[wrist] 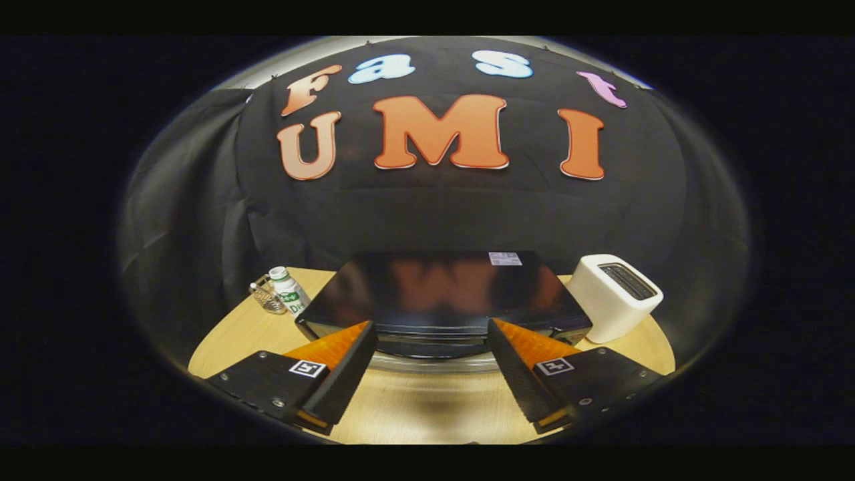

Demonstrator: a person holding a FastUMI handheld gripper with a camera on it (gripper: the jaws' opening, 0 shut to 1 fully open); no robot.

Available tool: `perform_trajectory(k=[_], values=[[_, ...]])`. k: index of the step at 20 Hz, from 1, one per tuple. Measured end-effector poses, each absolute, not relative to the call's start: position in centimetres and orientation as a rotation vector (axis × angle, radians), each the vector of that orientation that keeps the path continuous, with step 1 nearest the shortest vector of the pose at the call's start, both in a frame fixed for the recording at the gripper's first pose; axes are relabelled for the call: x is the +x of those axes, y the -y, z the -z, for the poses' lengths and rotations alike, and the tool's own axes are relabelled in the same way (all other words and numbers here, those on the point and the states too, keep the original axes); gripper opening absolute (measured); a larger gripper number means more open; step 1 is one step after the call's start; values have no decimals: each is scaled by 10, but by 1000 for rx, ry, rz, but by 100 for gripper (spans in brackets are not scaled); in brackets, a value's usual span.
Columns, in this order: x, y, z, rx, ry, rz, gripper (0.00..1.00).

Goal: Open the toaster oven, put the food inside, and close the toaster oven door.

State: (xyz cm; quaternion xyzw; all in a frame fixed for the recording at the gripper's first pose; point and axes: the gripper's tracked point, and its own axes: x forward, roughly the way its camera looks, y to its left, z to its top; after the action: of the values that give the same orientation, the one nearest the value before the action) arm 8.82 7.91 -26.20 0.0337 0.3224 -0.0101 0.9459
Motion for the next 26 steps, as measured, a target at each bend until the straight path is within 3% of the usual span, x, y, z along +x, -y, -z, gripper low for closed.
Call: perform_trajectory(k=[15,19,26], values=[[93,-88,288,19,-717,44,95],[70,-91,288,-1,-723,33,89],[-2,-98,307,-50,-820,-36,90]])
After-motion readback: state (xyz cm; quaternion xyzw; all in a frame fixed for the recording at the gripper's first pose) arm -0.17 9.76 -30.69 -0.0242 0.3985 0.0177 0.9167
